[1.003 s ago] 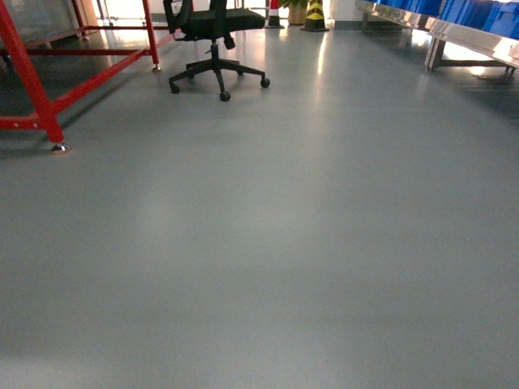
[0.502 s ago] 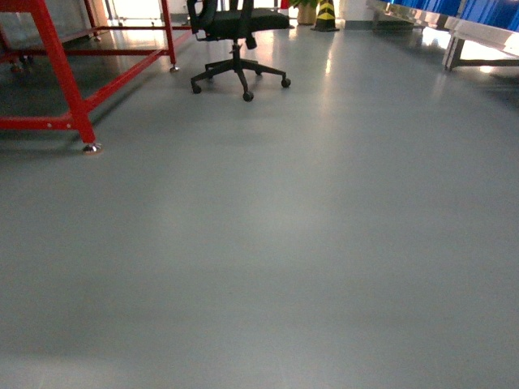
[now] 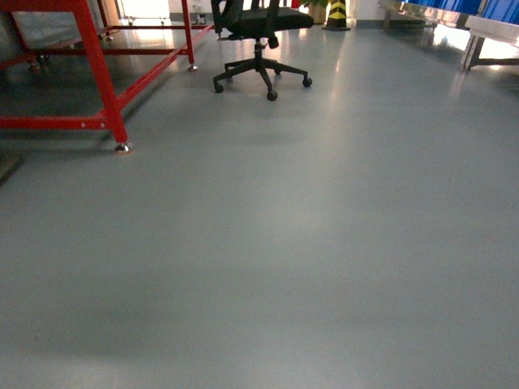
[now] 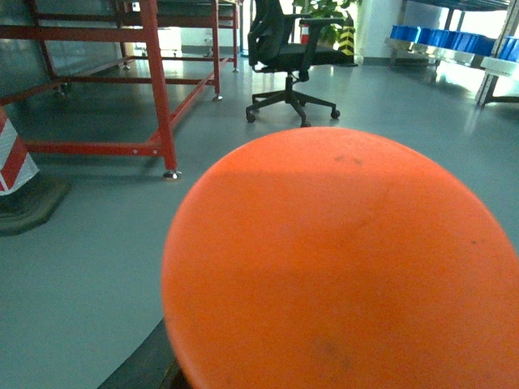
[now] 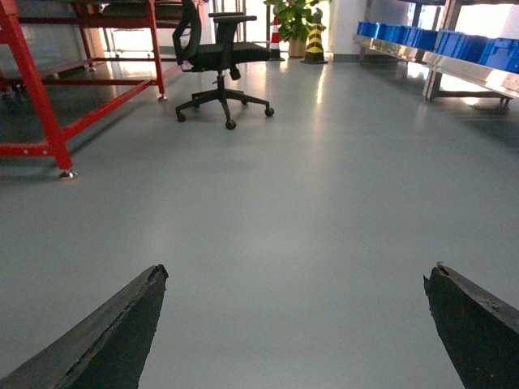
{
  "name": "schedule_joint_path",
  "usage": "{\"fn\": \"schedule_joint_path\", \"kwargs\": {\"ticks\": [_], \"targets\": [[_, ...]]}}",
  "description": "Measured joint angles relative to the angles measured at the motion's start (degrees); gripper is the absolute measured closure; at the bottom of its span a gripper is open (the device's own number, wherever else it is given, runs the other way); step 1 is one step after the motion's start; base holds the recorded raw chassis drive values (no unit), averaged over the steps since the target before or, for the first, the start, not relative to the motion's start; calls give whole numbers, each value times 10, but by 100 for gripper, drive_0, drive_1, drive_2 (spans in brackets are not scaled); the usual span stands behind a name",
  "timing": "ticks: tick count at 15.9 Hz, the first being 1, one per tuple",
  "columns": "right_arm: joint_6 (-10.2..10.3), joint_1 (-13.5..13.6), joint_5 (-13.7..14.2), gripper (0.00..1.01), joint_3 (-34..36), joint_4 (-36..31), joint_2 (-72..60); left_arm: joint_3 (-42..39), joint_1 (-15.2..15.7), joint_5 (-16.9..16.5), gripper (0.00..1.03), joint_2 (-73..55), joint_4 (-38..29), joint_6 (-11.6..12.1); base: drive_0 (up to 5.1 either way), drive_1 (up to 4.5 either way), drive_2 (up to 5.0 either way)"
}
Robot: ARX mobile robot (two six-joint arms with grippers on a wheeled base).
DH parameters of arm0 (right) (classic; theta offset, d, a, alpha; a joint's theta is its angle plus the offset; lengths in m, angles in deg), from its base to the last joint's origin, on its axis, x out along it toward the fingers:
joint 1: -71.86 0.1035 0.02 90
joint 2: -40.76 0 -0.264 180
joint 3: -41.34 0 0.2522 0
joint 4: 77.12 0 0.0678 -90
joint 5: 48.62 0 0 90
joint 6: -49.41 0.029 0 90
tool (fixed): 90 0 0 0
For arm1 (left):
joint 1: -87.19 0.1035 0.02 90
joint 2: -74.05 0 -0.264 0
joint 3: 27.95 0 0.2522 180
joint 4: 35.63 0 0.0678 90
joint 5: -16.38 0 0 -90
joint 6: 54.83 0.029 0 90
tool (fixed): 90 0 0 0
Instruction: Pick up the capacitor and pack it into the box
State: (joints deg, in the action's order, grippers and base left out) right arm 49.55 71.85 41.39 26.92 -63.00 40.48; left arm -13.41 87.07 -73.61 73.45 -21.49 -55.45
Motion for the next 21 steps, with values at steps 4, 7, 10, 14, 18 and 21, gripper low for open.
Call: {"fn": "schedule_joint_path", "kwargs": {"ticks": [4, 7, 10, 14, 18, 21], "targets": [[0, 0, 0, 3, 0, -1, 0, 0, 0, 0, 59, 0, 0, 0, -497, 239, 239], [0, 0, 0, 3, 0, 2, 0, 0, 0, 0, 59, 0, 1, 0, -496, 240, 240], [0, 0, 0, 3, 0, -3, 0, 0, 0, 0, 59, 0, 0, 0, -510, 226, 226], [0, 0, 0, 3, 0, 0, 0, 0, 1, 1, 59, 0, -1, 0, -510, 226, 226], [0, 0, 0, 3, 0, -3, 0, 0, 1, 0, 59, 0, -1, 0, -510, 226, 226], [0, 0, 0, 3, 0, 1, 0, 0, 1, 0, 59, 0, -1, 0, -510, 226, 226]]}}
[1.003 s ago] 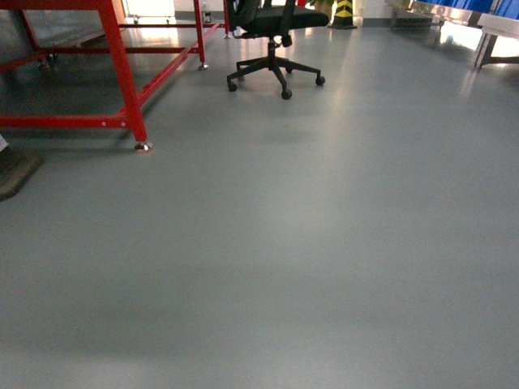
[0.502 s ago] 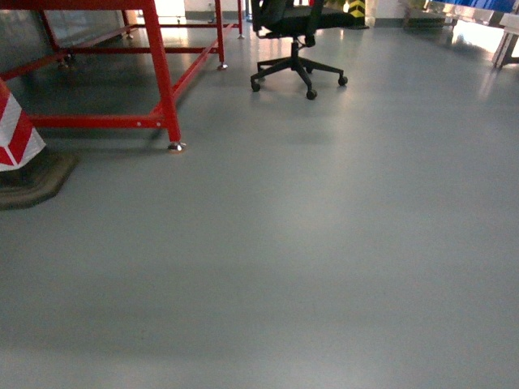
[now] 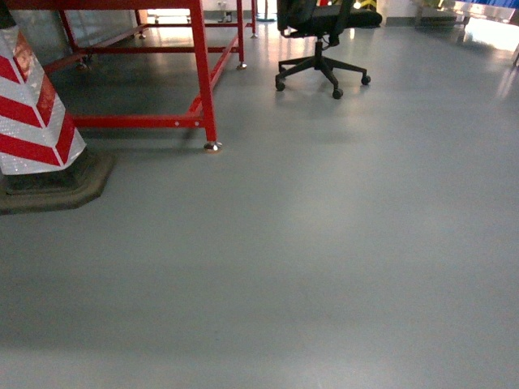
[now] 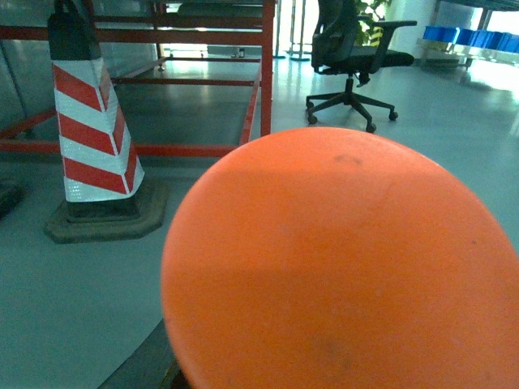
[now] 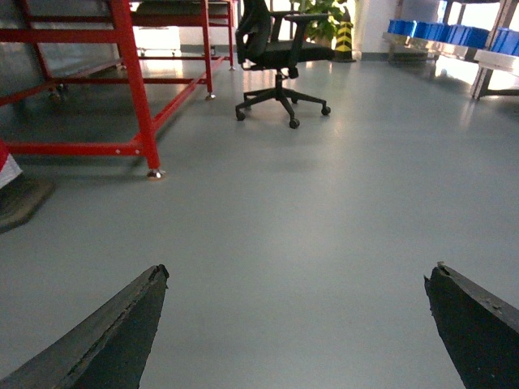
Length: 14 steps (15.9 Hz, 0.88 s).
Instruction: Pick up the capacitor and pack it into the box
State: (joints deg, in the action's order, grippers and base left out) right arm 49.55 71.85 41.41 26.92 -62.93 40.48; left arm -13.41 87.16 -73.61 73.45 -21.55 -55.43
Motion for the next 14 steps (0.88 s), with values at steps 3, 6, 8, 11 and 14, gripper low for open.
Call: {"fn": "schedule_joint_path", "kwargs": {"ticks": [3, 6, 8, 11, 14], "targets": [[0, 0, 0, 3, 0, -5, 0, 0, 0, 1, 59, 0, 0, 0, -498, 238, 238], [0, 0, 0, 3, 0, -2, 0, 0, 0, 0, 59, 0, 1, 0, -492, 244, 244], [0, 0, 0, 3, 0, -2, 0, 0, 0, 0, 59, 0, 1, 0, -492, 244, 244], [0, 0, 0, 3, 0, -1, 0, 0, 0, 0, 59, 0, 1, 0, -492, 244, 244], [0, 0, 0, 3, 0, -3, 0, 0, 0, 0, 59, 0, 0, 0, -492, 244, 244]]}}
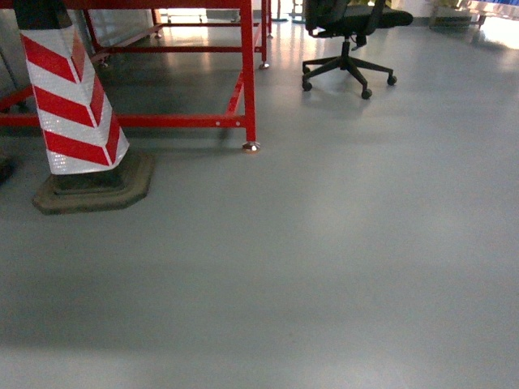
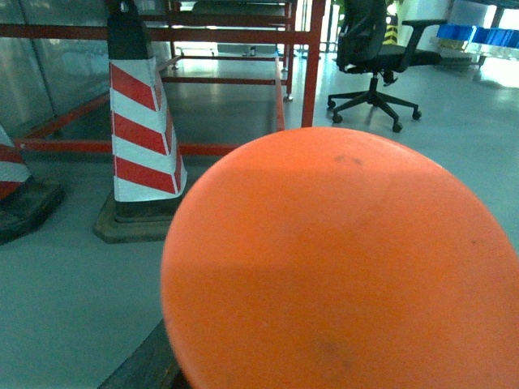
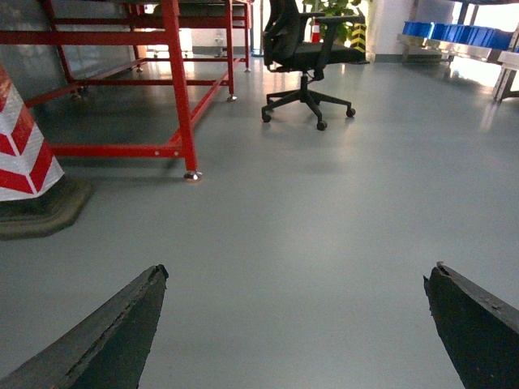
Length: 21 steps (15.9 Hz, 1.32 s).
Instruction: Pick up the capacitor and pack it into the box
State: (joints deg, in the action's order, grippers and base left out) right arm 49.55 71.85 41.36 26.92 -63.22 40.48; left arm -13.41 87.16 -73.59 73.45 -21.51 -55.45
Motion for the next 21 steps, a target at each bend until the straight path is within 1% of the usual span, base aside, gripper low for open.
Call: {"fn": "schedule_joint_path", "kwargs": {"ticks": [21], "targets": [[0, 0, 0, 3, 0, 1, 0, 0, 0, 0, 59, 0, 0, 0, -496, 240, 240]]}}
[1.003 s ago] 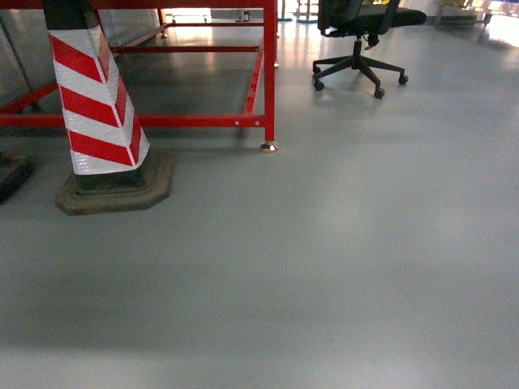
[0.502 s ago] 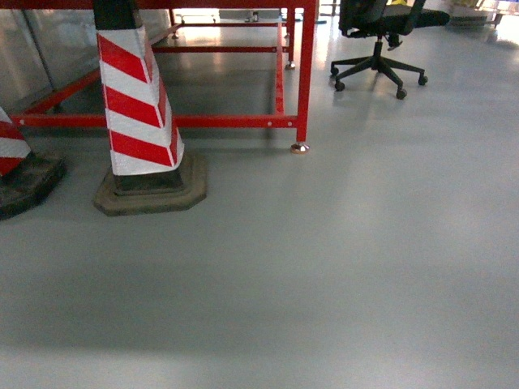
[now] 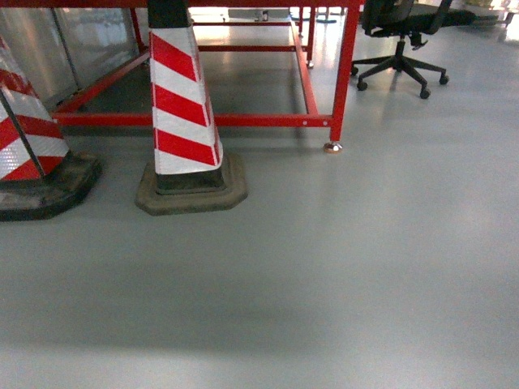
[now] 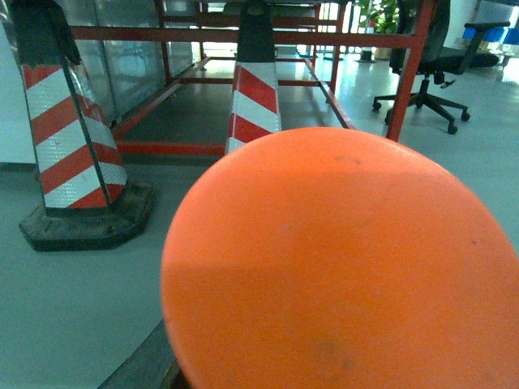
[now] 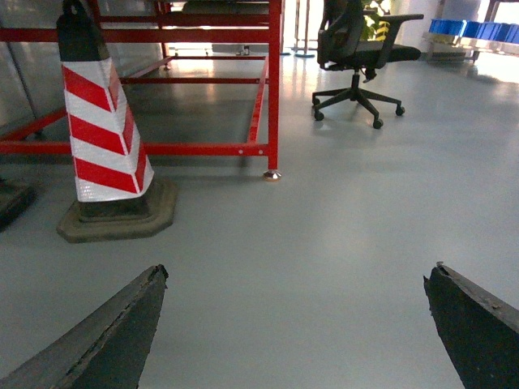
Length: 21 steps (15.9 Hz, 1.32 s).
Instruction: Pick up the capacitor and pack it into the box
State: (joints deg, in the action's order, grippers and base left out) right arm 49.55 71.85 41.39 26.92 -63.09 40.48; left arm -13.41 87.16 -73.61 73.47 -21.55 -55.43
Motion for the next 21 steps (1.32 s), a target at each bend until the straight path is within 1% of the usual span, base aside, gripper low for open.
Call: {"fn": "schedule_joint_path", "kwargs": {"ticks": [21], "targets": [[0, 0, -2, 3, 0, -1, 0, 0, 0, 1, 59, 0, 0, 0, -507, 232, 232]]}}
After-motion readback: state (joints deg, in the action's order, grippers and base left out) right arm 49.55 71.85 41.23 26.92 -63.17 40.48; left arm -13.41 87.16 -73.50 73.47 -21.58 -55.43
